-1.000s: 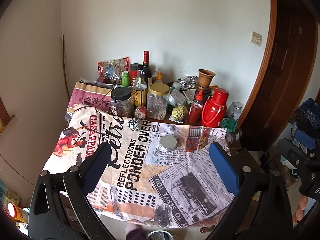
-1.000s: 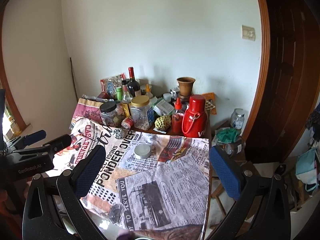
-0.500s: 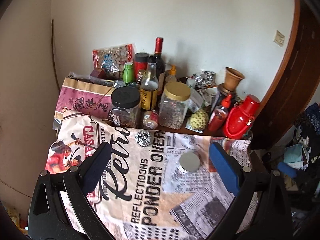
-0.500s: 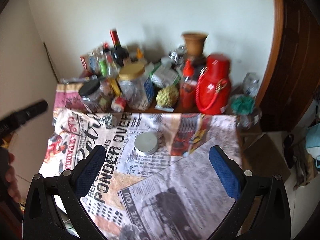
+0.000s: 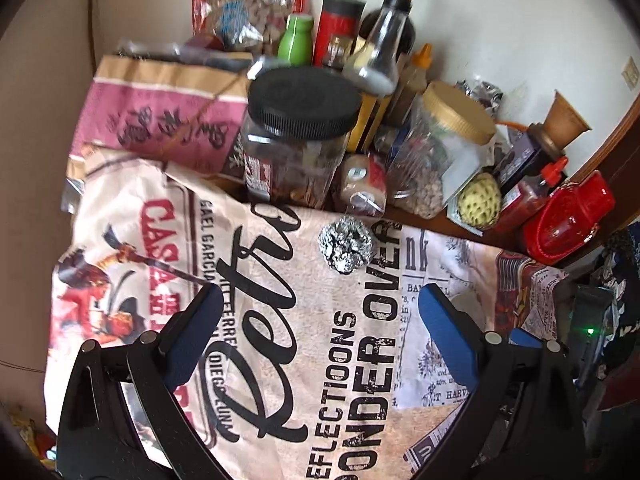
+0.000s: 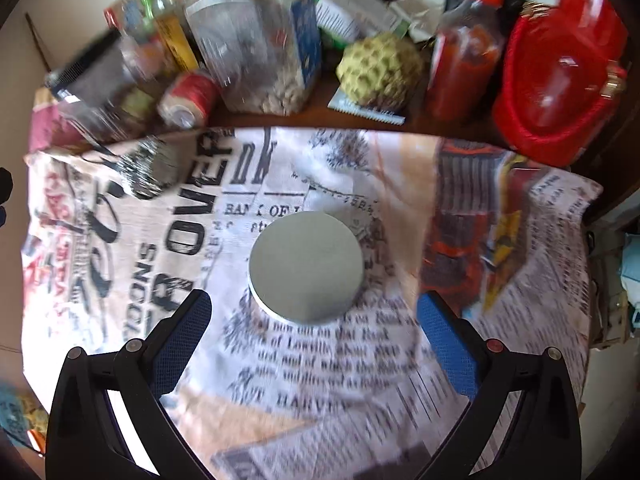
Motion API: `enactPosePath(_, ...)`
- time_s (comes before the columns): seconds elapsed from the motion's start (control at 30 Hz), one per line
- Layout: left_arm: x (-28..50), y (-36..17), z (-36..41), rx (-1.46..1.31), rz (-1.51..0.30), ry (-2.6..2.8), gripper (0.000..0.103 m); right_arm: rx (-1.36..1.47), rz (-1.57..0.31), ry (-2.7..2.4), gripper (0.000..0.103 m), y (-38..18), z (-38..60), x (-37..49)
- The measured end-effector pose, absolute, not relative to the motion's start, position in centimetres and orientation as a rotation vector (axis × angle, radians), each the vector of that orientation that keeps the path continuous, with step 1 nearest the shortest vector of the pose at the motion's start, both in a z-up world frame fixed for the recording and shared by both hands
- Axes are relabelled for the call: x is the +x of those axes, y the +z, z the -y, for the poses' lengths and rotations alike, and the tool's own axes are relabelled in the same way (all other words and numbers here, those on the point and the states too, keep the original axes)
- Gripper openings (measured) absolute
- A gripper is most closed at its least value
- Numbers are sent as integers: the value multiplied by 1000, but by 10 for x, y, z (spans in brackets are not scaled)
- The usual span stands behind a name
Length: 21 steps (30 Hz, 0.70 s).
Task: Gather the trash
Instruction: 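Grasp the crumpled foil ball with left gripper while right gripper grasps the round metal lid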
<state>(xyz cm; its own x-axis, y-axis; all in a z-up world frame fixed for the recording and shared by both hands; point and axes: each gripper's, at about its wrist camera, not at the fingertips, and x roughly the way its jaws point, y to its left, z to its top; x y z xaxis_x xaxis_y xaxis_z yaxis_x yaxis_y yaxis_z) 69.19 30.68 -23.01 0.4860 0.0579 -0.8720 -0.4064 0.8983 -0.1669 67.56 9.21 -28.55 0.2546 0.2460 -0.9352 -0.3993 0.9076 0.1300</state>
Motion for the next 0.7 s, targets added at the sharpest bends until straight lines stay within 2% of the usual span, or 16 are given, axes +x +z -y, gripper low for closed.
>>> enactPosePath(0.17,718,-266,-313,-414,-1092,231,99,-189,-1233,436,97,-298,-100,679)
enactPosePath(0.27,734,-284,-313,-413,-1117,216,99,-214,-1234,443,83,-302,-103,678)
enactPosePath(0.3,739,-288,-313,-412,-1121,210,99,-224,-1235,443,73,-303,-103,677)
enactPosePath(0.33,744,-292,-313,-412,-1126,205,99,-231,-1236,442,70,-305,-103,677)
enactPosePath(0.43,756,-303,-313,-413,-1130,191,98,-200,-1215,451,70,-301,-94,673)
enactPosePath(0.57,772,-320,-310,-411,-1153,166,83,-148,-1205,443,70,-293,-77,671)
enactPosePath(0.63,777,-326,-307,-398,-1161,160,79,-134,-1190,431,70,-285,-64,670)
enactPosePath(0.7,782,-331,-303,-384,-1162,162,66,-114,-1179,419,70,-277,-50,669)
